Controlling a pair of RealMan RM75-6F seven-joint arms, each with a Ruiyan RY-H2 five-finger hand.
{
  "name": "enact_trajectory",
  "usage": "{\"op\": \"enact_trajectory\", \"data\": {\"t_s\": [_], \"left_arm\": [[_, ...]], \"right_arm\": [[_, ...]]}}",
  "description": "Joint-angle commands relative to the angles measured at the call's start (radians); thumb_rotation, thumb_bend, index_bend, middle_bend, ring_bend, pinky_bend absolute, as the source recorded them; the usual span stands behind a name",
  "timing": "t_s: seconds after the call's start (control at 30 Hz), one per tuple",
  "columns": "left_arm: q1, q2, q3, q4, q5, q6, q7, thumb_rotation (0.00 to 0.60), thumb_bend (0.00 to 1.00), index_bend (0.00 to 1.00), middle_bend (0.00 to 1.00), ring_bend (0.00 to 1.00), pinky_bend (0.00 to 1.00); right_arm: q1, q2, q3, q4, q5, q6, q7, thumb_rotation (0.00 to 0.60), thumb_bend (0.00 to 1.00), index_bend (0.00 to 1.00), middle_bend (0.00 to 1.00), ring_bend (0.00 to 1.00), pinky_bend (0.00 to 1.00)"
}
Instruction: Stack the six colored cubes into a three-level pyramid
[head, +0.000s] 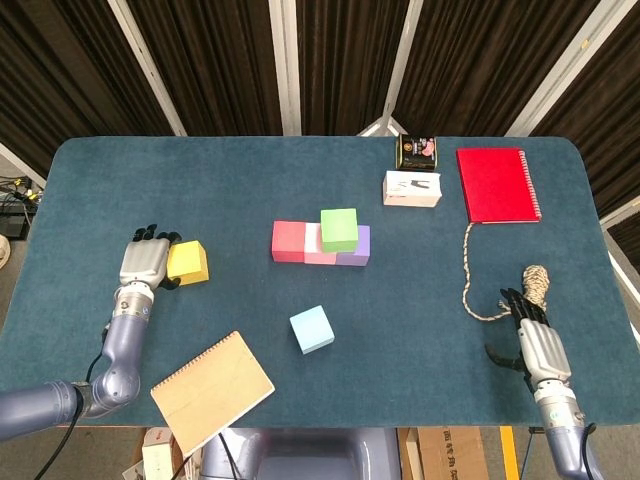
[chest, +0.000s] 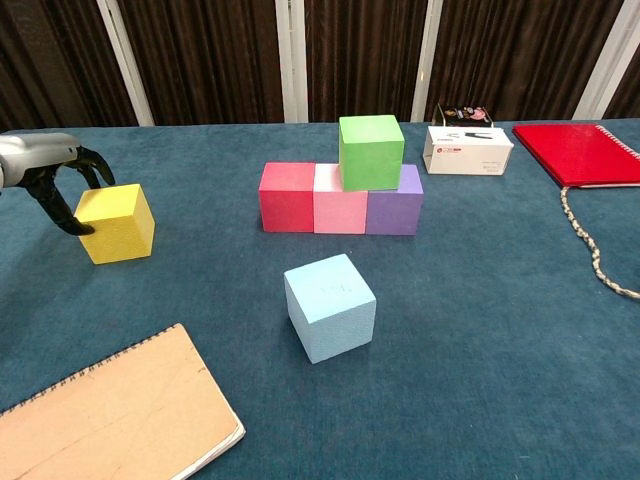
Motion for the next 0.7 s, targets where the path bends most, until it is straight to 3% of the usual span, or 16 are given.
{"op": "enact_trajectory", "data": {"t_s": [0.03, 0.7], "left_arm": [[-0.002, -0.003, -0.001, 0.003, 0.001, 0.003, 0.003, 0.6, 0.31, 0.23, 0.23, 0.0, 0.0], [-0.014, -0.009, -0.006, 0.015, -0.041, 0.004, 0.046, 0.6, 0.31, 0.21, 0.26, 0.0, 0.0]], "right_arm": [[0.001, 0.0, 0.0, 0.0, 0.001, -0.001, -0.001, 0.6, 0.34, 0.04, 0.02, 0.0, 0.0], [0.005, -0.001, 0.001, 0.003, 0.01, -0.009, -0.005, 0.6, 0.34, 0.04, 0.02, 0.0, 0.0]]}}
